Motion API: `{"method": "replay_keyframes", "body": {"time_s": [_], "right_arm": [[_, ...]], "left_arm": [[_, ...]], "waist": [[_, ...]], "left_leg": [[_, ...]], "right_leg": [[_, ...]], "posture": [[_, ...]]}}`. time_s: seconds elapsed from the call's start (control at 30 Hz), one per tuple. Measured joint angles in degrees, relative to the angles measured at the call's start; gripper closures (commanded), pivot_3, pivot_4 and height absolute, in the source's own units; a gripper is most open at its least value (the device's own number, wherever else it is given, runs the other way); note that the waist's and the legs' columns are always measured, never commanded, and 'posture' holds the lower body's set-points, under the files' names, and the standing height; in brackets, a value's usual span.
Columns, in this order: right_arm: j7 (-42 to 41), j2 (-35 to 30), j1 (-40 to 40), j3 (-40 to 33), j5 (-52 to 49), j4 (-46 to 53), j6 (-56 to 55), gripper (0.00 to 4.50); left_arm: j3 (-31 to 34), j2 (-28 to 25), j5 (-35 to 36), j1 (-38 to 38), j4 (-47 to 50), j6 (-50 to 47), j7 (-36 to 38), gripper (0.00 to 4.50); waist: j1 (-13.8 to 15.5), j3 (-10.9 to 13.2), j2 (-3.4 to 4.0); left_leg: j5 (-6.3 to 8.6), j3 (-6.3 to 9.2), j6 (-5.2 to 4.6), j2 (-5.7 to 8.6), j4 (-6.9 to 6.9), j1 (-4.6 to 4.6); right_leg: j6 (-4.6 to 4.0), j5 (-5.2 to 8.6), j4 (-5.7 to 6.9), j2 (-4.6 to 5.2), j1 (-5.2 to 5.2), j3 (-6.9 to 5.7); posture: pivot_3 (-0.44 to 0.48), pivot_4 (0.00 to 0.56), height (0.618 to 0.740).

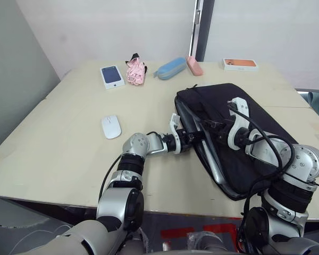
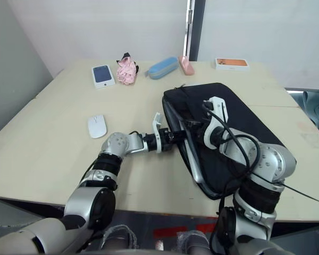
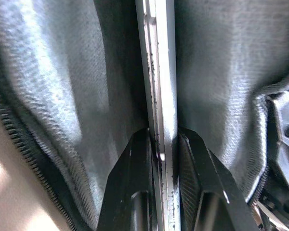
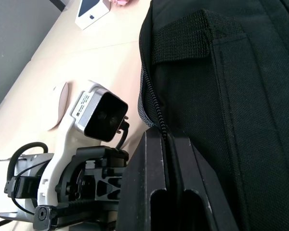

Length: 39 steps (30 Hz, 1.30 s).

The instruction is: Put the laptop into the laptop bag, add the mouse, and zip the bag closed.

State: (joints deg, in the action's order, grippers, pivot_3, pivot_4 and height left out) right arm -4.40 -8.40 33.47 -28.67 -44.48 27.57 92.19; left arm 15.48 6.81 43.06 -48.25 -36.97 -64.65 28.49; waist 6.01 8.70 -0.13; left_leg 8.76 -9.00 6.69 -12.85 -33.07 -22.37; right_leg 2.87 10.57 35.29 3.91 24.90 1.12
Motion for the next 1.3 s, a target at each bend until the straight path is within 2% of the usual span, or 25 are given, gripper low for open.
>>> {"method": "replay_keyframes", "body": {"time_s": [0.97, 1.17, 1.3], "right_arm": [[-0.2, -0.2, 0.0, 2.8, 2.8, 0.5, -0.3, 4.5], [-0.3, -0.8, 0.3, 2.8, 3.9, 0.1, -0.3, 4.5], [-0.3, -1.3, 0.4, 2.8, 4.5, -0.1, -0.5, 4.5]], "left_arm": [[-1.5, 0.1, -0.1, -0.7, -2.9, 4.0, -0.1, 4.26], [-6.4, 0.1, -2.5, -1.0, -3.8, 7.8, 2.6, 4.26], [-7.2, 0.1, -2.6, -1.1, -4.4, 8.4, 3.6, 4.26]], "waist": [[0.1, 0.0, 0.01], [0.5, 0.0, 0.01], [0.7, 0.0, 0.01]], "left_leg": [[0.0, 0.01, 0.01, 0.01, -0.02, 0.0], [-0.01, 0.03, 0.01, 0.03, -0.03, -0.01], [-0.01, 0.03, 0.01, 0.04, -0.02, 0.0]], "right_leg": [[0.29, -0.17, 0.02, 0.01, -0.01, 0.0], [0.29, -0.17, 0.01, 0.02, -0.03, -0.01], [0.29, -0.17, 0.02, 0.03, -0.02, -0.01]], "posture": [[0.0, 0.15, 0.74], [0.0, 0.15, 0.74], [0.0, 0.15, 0.74]]}}
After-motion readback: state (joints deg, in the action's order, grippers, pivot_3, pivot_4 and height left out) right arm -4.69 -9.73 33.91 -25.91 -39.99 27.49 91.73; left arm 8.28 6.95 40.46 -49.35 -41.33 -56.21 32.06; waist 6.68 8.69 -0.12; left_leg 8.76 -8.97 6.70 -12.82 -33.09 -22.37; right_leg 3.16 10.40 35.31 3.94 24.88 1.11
